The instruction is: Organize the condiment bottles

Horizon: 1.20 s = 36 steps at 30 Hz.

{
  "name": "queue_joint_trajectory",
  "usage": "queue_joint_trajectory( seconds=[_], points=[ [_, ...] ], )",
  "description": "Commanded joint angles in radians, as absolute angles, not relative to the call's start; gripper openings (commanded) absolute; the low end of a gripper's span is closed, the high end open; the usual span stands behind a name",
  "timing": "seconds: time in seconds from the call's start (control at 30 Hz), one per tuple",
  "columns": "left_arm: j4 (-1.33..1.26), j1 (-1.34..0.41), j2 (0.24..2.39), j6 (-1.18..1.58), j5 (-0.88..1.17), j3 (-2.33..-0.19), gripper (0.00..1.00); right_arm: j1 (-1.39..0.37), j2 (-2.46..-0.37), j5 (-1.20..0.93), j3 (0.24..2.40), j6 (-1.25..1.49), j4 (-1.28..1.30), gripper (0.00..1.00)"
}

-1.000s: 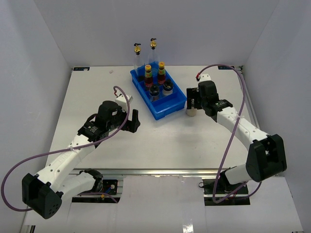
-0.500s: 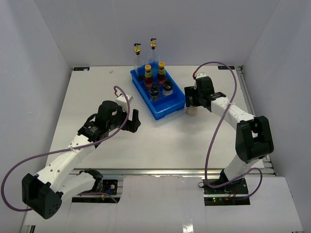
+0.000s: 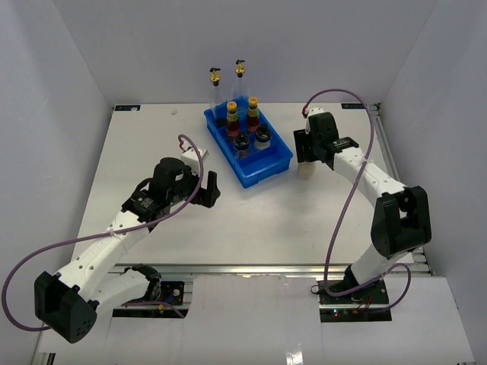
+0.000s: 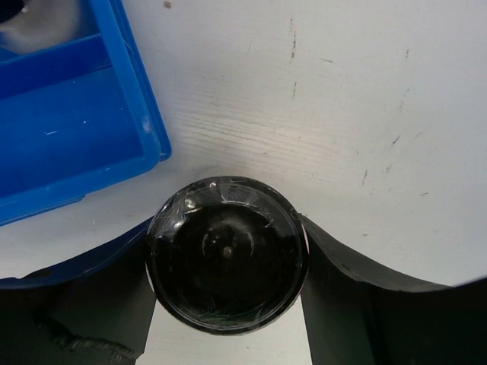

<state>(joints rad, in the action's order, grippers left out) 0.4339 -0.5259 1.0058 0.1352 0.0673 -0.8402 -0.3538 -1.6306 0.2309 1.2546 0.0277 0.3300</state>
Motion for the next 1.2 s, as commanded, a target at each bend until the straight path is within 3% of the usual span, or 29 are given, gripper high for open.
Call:
queue_joint_trajectory(
  seconds=[0.0, 0.2, 0.6, 1.17],
  points=[
    [0.426, -0.526, 0.994, 0.129, 0.068, -0.830, 0.98, -0.369, -1.494, 0.178, 1.396, 0.006, 0.329, 0.08],
    [0.425, -0.526, 0.994, 0.129, 0.063, -0.828, 0.98, -0.431, -1.445, 0.025, 1.422, 0.028, 0.259, 0.08],
    [0.423, -0.527, 0.997, 0.127, 0.029, -0.832, 0.98, -0.553, -1.585, -0.034, 1.476, 0.026, 0.104, 0.08],
    [0.420, -0.527, 0.994, 0.130, 0.052, -0.834, 0.98, -0.567, -1.712, 0.046, 1.363, -0.038, -0.059, 0.08]
  ],
)
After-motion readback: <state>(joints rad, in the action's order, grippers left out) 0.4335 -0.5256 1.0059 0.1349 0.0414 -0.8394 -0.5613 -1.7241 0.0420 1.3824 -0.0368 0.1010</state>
